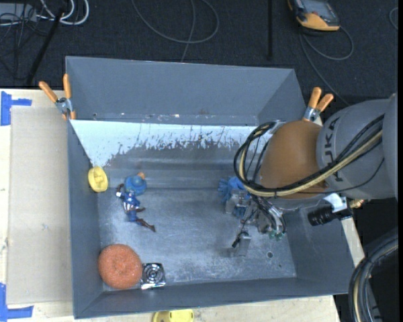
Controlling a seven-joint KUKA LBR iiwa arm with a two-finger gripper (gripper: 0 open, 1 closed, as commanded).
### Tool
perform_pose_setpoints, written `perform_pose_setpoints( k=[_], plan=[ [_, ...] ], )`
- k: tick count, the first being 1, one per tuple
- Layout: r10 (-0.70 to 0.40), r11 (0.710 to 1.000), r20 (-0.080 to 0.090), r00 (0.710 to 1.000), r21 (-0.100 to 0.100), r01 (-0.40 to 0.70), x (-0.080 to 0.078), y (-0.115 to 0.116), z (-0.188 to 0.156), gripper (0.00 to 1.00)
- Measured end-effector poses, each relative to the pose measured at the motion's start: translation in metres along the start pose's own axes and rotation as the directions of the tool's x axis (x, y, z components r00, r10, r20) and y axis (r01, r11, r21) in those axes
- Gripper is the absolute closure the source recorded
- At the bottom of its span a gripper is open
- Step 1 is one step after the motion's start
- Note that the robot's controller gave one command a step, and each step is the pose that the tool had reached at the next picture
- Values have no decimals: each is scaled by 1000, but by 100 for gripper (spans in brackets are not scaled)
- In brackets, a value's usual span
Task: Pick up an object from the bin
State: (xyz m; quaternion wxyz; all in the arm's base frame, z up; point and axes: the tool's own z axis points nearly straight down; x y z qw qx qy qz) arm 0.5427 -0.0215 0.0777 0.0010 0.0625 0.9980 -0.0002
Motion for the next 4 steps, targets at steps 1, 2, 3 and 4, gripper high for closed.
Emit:
perform_pose_setpoints(
  k=[1,2,3,4],
  plan=[
    [14,1000,-1,1000,-1,-14,-10,11,-3,0],
    [-8,1000,-3,1000,0,8,-17,18,-24,0],
    [-12,1000,-2,1000,-2,12,-61,-14,-51,0],
    [11,1000,1,1000,1,-11,-67,-34,-68,0]
  ],
)
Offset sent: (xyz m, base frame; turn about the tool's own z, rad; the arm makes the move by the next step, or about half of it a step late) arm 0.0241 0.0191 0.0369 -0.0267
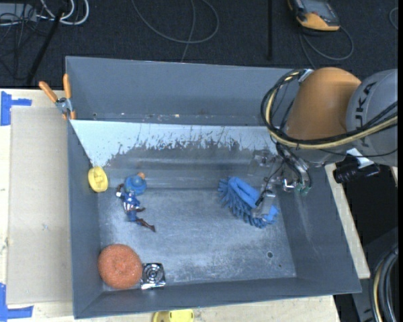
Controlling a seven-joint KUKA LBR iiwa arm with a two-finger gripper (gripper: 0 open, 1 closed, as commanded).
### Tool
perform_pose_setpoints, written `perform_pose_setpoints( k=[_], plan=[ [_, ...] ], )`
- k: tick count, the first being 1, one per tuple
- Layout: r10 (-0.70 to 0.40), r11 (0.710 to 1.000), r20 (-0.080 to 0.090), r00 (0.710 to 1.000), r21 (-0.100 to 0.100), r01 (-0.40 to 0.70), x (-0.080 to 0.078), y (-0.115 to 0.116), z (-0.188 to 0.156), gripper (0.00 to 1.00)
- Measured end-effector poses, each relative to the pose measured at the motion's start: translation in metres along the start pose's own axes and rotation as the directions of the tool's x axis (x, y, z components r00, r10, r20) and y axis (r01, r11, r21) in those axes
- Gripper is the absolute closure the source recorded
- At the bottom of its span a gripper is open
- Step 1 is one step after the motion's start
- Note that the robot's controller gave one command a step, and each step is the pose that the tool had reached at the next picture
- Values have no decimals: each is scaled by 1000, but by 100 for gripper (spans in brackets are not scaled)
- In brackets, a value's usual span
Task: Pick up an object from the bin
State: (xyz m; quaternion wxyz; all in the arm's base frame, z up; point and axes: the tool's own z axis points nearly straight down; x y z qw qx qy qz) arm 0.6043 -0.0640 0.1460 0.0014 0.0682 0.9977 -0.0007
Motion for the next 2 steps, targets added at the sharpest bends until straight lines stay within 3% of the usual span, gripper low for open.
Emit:
perform_pose_setpoints(
  k=[1,2],
  plan=[
    [17,1000,6,1000,-2,-17,0,5,44,0],
    [29,1000,-2,1000,-2,-29,12,3,72,100]
  ],
)
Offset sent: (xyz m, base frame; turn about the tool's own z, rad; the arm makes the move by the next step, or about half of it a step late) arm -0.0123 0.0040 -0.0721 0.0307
